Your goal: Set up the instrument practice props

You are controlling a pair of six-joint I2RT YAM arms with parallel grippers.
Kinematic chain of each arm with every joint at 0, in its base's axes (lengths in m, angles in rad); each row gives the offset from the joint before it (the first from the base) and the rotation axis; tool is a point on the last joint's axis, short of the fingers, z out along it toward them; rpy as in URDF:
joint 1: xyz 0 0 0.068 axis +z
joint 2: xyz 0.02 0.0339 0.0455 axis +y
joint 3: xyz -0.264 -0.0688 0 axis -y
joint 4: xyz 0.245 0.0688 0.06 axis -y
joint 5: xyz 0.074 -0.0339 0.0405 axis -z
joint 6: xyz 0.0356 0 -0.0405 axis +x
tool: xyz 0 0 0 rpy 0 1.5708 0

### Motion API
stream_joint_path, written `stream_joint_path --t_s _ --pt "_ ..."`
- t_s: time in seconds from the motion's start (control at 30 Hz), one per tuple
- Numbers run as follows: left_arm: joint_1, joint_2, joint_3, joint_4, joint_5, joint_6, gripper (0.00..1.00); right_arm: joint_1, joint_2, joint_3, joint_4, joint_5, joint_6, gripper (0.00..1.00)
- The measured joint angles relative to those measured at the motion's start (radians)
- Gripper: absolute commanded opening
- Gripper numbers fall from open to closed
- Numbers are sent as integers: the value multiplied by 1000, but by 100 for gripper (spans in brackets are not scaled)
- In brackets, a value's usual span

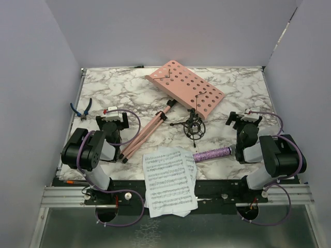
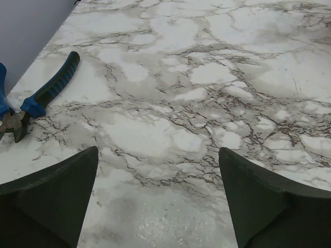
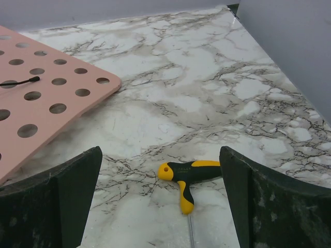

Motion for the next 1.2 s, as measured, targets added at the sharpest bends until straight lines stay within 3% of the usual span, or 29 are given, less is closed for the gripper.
stream_joint_path --t_s 0.53,0.63,0.77,0.87,0.93,1.1,1.2 --pt "0 -11 6 -29 -5 -1 99 0 0 0 0 0 0 100" --pt "0 -107 78 -248 -18 -23 99 0 0 0 0 0 0 100" --pt "0 -232 399 -724 -55 -153 99 0 -58 -13 -32 3 -3 100" --pt "0 -246 586 -933 -29 -244 99 0 -285 24 -273 21 40 100" --pt "0 -253 623 -1020 28 -311 99 0 -432 156 -513 40 114 100" --pt "0 -239 600 -1202 204 -426 99 0 -570 458 -941 42 270 100" --pt "0 -241 597 -1263 277 -458 99 0 -611 470 -1080 41 329 100"
